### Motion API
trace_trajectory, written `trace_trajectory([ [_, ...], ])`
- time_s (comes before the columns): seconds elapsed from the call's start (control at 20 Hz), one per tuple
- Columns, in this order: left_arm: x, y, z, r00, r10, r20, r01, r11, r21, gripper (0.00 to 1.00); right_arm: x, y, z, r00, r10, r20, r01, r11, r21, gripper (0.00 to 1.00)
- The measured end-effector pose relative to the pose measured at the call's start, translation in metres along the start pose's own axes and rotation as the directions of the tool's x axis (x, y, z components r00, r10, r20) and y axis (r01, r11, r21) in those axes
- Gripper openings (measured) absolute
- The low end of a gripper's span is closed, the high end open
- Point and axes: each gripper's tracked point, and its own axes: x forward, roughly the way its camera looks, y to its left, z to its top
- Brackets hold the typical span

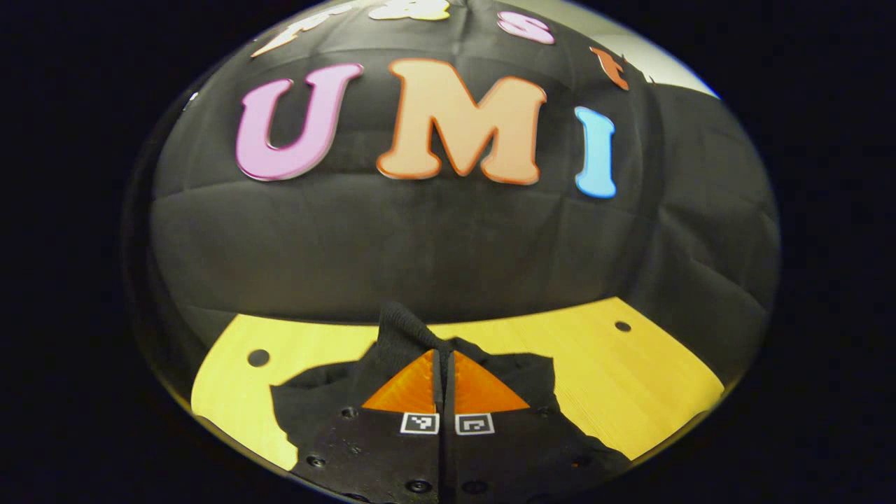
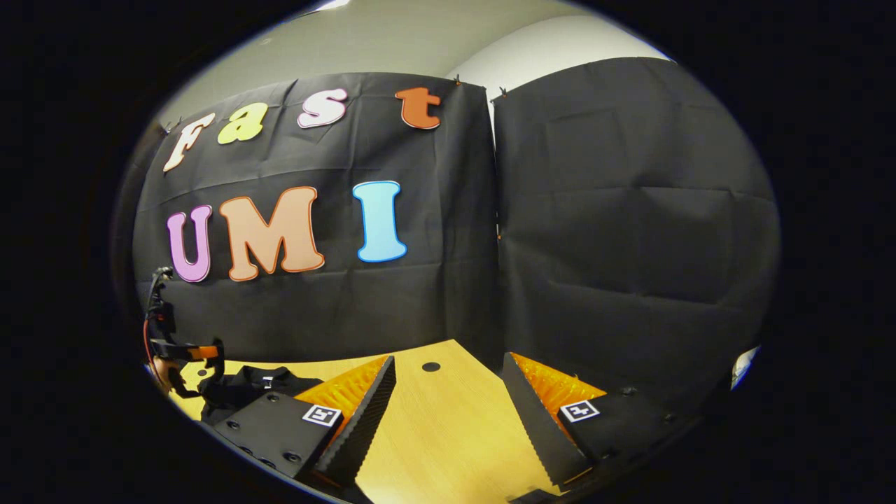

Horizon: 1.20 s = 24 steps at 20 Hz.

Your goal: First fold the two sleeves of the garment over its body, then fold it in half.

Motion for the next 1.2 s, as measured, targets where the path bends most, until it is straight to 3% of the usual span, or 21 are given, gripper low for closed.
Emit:
trace_trajectory([
  [0.25,0.031,-0.050,-0.030,0.996,-0.059,-0.059,0.060,0.998,0.011,0.00,-0.006,-0.022,-0.018,0.998,-0.043,-0.045,0.044,0.999,0.022,0.97],
  [0.3,0.037,-0.056,-0.036,0.996,-0.059,-0.071,0.060,0.998,0.014,0.00,-0.007,-0.025,-0.019,0.998,-0.049,-0.045,0.050,0.999,0.020,0.94],
  [0.45,0.047,-0.066,-0.052,0.994,-0.043,-0.105,0.045,0.999,0.010,0.00,-0.008,-0.034,-0.021,0.997,-0.063,-0.047,0.064,0.998,0.021,0.97],
  [0.55,0.049,-0.075,-0.053,0.993,-0.061,-0.097,0.060,0.998,-0.019,0.07,-0.006,-0.035,-0.022,0.997,-0.058,-0.051,0.060,0.998,0.031,0.97],
  [0.75,0.043,-0.074,-0.057,0.994,-0.038,-0.102,0.036,0.999,-0.014,1.00,0.001,-0.027,-0.030,0.997,-0.024,-0.070,0.026,0.999,0.029,0.97],
  [0.8,0.038,-0.073,-0.054,0.995,-0.034,-0.090,0.033,0.999,-0.013,0.96,0.002,-0.023,-0.033,0.997,-0.008,-0.074,0.010,1.000,0.028,0.97],
  [1.0,-0.005,-0.052,-0.043,0.998,-0.032,-0.050,0.031,0.999,-0.035,0.96,0.009,0.014,-0.056,0.988,0.100,-0.118,-0.098,0.995,0.022,0.97],
  [1.2,-0.073,0.000,-0.047,0.999,0.049,-0.022,-0.049,0.999,0.005,0.95,0.007,0.072,-0.105,0.936,0.261,-0.237,-0.269,0.963,-0.004,0.97],
])
